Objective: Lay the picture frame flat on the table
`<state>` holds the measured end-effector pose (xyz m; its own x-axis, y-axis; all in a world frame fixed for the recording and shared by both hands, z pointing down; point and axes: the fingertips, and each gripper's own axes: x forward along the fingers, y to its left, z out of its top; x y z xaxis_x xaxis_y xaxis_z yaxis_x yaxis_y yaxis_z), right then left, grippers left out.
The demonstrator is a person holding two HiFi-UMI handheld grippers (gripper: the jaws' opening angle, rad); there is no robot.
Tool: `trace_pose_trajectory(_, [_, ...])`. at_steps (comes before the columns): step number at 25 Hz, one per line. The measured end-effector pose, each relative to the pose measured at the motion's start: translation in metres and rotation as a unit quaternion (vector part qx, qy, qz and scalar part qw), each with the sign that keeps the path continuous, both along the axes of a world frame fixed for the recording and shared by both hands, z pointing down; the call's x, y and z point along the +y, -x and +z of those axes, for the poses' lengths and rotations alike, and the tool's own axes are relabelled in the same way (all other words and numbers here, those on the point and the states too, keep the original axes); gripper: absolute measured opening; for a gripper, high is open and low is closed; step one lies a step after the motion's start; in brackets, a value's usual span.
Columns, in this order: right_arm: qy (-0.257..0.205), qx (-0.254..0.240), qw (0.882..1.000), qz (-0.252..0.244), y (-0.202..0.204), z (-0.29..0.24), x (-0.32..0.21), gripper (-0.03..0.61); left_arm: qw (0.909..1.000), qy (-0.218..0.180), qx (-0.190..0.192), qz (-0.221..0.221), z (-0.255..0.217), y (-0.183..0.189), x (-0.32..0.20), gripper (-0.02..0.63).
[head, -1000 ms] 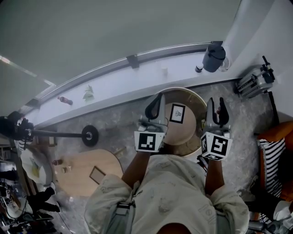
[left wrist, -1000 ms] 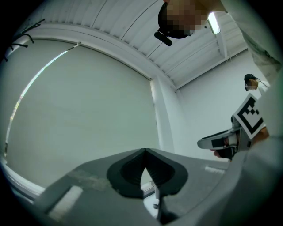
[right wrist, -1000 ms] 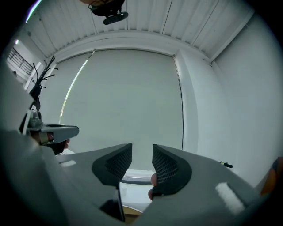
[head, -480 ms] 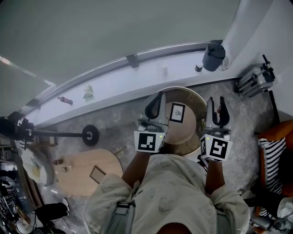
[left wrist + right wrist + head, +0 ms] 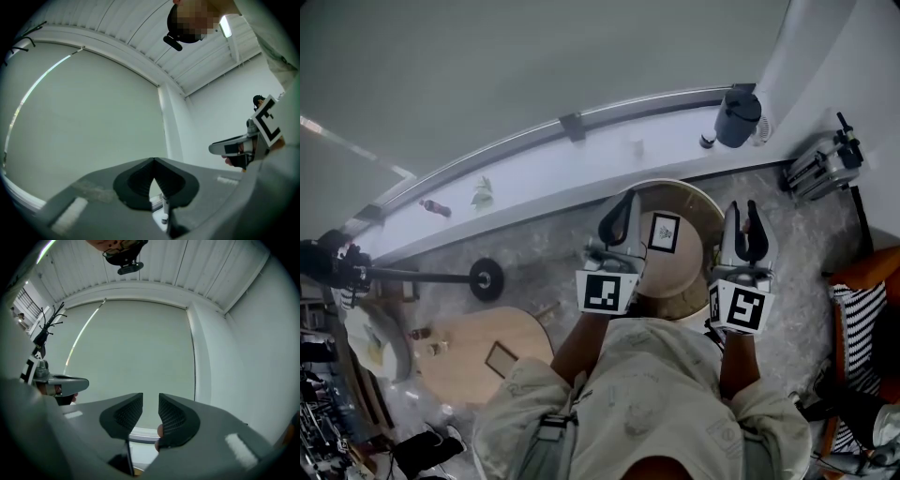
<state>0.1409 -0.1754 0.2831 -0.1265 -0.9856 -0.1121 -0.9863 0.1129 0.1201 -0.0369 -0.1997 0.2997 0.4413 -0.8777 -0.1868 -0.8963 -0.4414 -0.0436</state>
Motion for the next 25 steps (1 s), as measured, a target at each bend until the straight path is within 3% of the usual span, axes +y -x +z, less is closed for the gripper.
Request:
trace_pose_trajectory(6, [0.0, 0.004, 1.0, 0.0, 0.0033, 0.002, 0.0009, 0.095, 1.0, -0.003, 0.003, 0.0, -0.0001, 0.0008, 0.0015, 0.003])
trace_pose_trajectory(16, [0.003, 0.012, 1.0, 0.007, 0.0053, 0.0042, 0.0003, 0.002, 1.0, 0.002, 0.002, 0.001, -0.0002, 0.001, 0.0019, 0.003])
trace_pose_trajectory(25, [0.01, 0.017, 1.0, 0.02, 0.0025, 0.0076, 0.001, 0.002, 1.0, 0.001, -0.001, 0.0, -0.0005, 0.0035, 0.0034, 0.003])
